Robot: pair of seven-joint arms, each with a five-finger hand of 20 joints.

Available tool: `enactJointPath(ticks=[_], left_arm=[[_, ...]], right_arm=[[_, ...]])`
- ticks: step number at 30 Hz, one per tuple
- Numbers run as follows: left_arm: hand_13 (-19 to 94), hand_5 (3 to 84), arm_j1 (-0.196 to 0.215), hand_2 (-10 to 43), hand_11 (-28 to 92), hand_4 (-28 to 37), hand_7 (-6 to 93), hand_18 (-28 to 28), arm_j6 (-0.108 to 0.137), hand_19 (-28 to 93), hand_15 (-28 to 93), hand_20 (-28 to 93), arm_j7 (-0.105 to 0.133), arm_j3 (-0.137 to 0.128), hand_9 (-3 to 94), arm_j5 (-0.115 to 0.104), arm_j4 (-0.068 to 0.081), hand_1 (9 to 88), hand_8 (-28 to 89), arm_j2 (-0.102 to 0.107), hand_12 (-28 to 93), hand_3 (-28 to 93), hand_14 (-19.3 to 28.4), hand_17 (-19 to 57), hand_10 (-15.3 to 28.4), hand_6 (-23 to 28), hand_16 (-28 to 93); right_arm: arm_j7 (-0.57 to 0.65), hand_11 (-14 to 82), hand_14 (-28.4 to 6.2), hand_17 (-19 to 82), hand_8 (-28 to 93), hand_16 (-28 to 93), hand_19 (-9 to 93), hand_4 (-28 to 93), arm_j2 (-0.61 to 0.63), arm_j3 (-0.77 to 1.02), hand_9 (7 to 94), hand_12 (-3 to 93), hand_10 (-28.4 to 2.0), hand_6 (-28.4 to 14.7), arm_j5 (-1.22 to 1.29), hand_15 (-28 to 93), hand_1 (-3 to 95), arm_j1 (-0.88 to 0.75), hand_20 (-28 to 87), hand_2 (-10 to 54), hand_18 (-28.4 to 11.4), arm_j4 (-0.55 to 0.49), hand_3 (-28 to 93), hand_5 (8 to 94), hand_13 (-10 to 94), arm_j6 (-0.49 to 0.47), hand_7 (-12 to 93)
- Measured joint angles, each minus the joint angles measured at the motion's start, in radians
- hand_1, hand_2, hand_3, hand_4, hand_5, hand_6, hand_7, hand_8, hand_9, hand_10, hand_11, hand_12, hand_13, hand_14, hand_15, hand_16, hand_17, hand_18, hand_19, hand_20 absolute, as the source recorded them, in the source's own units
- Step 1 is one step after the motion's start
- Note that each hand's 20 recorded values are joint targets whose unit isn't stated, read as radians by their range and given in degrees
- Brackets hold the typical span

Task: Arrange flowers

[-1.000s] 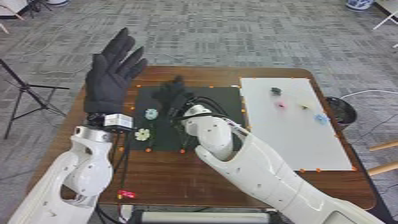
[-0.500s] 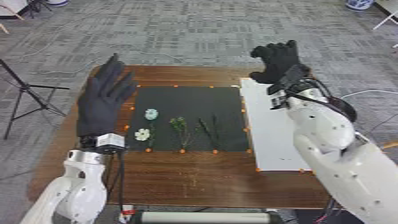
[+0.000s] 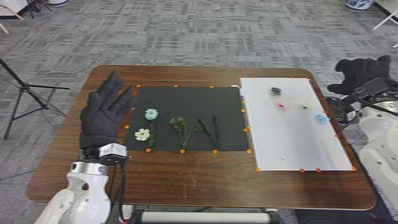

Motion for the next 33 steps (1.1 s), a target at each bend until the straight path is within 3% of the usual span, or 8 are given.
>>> enactJointPath(ticks=[3,8,17,21,33], left_arm=[[19,26.6,0.0,-1.7,11,-26.8,15.4,19.8,0.0,40,8,7,0.0,0.0,21.2,0.0,0.0,23.4,-9,0.0,16,60,13.5,-12.0,9.8,0.3,7],[19,26.6,0.0,-1.7,11,-27.0,15.5,19.8,0.0,40,8,7,-0.001,0.001,21.3,-0.002,0.003,23.2,-9,-0.001,16,60,13.5,-12.1,9.8,0.3,7],[19,26.6,0.003,-1.7,11,-27.0,15.4,19.7,0.004,40,8,7,0.001,-0.002,21.3,-0.004,0.003,23.0,-9,-0.001,16,60,13.5,-12.0,9.8,0.3,7],[19,26.6,0.009,-1.7,11,-27.1,15.5,19.7,0.01,40,8,8,0.001,-0.005,21.3,-0.006,0.003,22.9,-9,-0.001,16,61,13.5,-12.0,9.8,0.3,7],[19,26.6,0.021,-1.8,11,-27.3,15.6,19.8,0.014,40,8,7,0.004,-0.005,21.3,-0.009,0.003,22.6,-9,-0.001,16,61,13.4,-12.1,9.7,0.2,7]], right_arm=[[0.0,15.0,-10.4,15,-12,31,73,-28,0.0,0.047,47.9,18.0,-11.9,-2.5,0.008,80,57.6,-0.053,53,-9.5,-20.3,-0.019,34,40.4,42,-0.108,24],[-0.009,14.0,-10.4,15,-11,28,73,-28,-0.006,0.093,46.1,17.4,-11.9,-3.4,0.031,81,58.2,-0.1,52,-9.5,-20.2,-0.02,30,38.5,42,-0.244,22],[-0.042,14.4,-9.5,15,-11,26,74,-28,-0.019,0.108,45.9,16.2,-10.9,-3.8,0.085,82,57.8,-0.075,52,-9.5,-20.2,0.074,30,37.9,44,-0.251,22],[-0.059,15.0,-9.2,16,-12,26,74,-28,-0.019,0.052,47.0,15.2,-8.0,-2.7,0.074,82,56.3,-0.024,52,-9.5,-20.2,0.116,35,38.5,45,-0.252,24],[-0.109,14.9,-8.2,18,-14,25,76,-28,-0.027,-0.092,52.9,13.1,-6.3,-0.4,0.036,81,56.4,0.09,52,-9.5,-19.0,0.183,35,43.7,51,-0.25,26]])
